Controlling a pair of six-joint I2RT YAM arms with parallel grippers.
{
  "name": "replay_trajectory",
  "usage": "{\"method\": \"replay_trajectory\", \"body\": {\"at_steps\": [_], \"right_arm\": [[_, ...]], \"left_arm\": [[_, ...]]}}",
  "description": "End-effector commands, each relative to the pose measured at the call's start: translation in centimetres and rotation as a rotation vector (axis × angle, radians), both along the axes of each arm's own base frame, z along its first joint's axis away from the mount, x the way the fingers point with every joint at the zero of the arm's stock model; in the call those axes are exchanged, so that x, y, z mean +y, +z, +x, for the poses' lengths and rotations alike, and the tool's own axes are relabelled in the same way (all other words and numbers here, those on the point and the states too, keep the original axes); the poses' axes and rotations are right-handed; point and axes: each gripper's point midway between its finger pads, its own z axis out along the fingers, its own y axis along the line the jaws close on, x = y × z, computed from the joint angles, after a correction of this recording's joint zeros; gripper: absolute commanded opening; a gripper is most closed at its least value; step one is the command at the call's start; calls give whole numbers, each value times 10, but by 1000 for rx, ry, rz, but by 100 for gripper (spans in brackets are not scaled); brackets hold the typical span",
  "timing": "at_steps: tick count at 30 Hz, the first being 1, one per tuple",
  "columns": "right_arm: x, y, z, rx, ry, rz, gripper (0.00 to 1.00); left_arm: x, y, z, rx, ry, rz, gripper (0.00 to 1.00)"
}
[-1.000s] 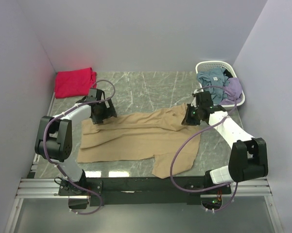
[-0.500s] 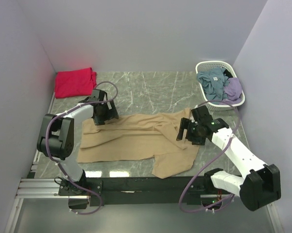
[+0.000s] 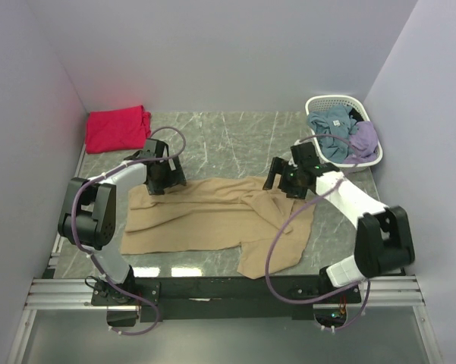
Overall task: Fold and stack the t-shirts
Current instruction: Fold the tshirt
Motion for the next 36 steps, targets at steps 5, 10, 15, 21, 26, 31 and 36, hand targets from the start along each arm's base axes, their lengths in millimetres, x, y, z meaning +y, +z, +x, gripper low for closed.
{"method": "replay_trajectory", "body": {"at_steps": [5, 10, 15, 21, 26, 31, 36], "right_arm": [[27, 7, 34, -48, 133, 60, 94], [24, 2, 30, -8, 149, 17, 73], [33, 2, 19, 19, 192, 10, 70], [35, -11, 13, 53, 213, 1, 69], [39, -19, 14, 69, 230, 7, 62], [43, -27, 15, 80, 252, 14, 35], [47, -18, 15, 47, 272, 8, 17]], "left_arm": [[-3, 16, 13, -56, -16, 4, 95], [-3, 13, 14, -47, -18, 8, 95], [-3, 13, 14, -46, -17, 9, 95], [-3, 11, 13, -42, -18, 13, 95], [-2, 11, 13, -40, -17, 15, 95], [-2, 10, 13, -37, -18, 18, 95], [-2, 7, 12, -29, -17, 21, 95]]}}
